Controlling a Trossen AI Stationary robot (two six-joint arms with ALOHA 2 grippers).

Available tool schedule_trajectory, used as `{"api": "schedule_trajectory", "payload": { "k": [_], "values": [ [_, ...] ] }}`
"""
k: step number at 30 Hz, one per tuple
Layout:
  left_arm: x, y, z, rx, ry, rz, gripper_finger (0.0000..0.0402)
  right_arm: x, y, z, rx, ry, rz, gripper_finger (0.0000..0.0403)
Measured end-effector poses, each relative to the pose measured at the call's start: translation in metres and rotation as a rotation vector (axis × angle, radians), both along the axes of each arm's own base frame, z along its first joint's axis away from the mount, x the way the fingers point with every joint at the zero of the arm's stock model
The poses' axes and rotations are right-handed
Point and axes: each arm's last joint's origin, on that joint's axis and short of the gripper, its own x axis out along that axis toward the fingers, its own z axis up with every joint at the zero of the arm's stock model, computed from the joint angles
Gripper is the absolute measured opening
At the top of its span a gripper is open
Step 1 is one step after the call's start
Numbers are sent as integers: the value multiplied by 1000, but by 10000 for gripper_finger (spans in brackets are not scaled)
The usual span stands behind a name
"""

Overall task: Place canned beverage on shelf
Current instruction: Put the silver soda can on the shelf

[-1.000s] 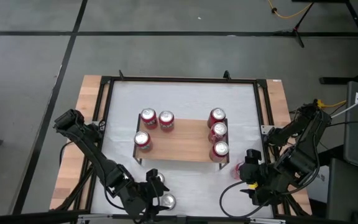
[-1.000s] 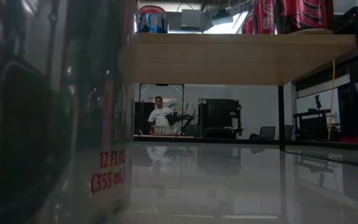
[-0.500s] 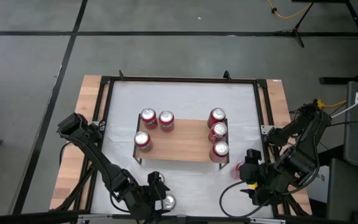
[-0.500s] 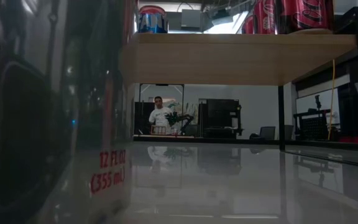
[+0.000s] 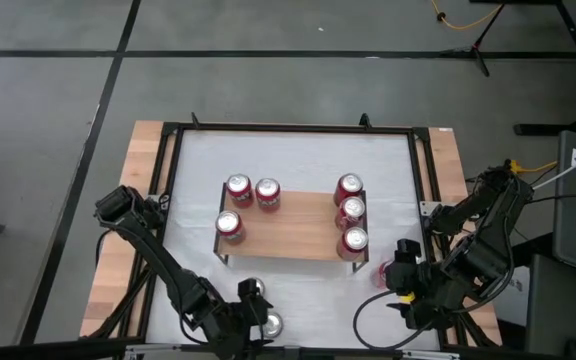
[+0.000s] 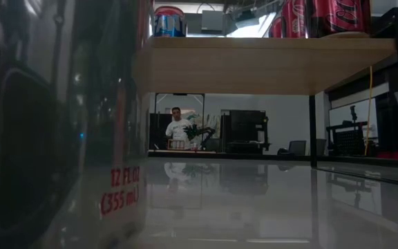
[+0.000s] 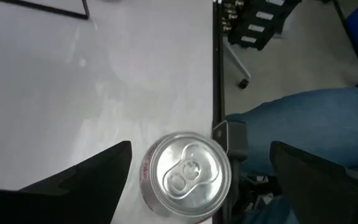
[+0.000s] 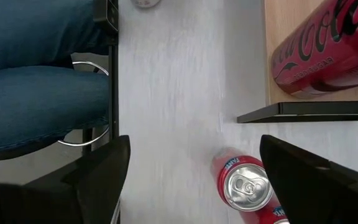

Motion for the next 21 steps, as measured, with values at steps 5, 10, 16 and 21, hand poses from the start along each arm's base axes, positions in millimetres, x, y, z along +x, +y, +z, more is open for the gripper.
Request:
{"api": "schedule_trajectory", "payload": {
  "k": [5, 10, 16, 21],
  "values": [
    [3, -4, -16, 31, 31, -3, 375, 0, 0, 0, -1, 1, 0, 347],
    [6, -8, -32, 54, 63, -7, 375, 0, 0, 0, -1, 1, -1, 347],
    [10, -12, -43, 77, 71, -12, 375, 0, 0, 0, -1, 0, -1, 347],
    [10, -12, -44, 76, 70, -10, 375, 0, 0, 0, -1, 1, -1, 347]
  ]
}}
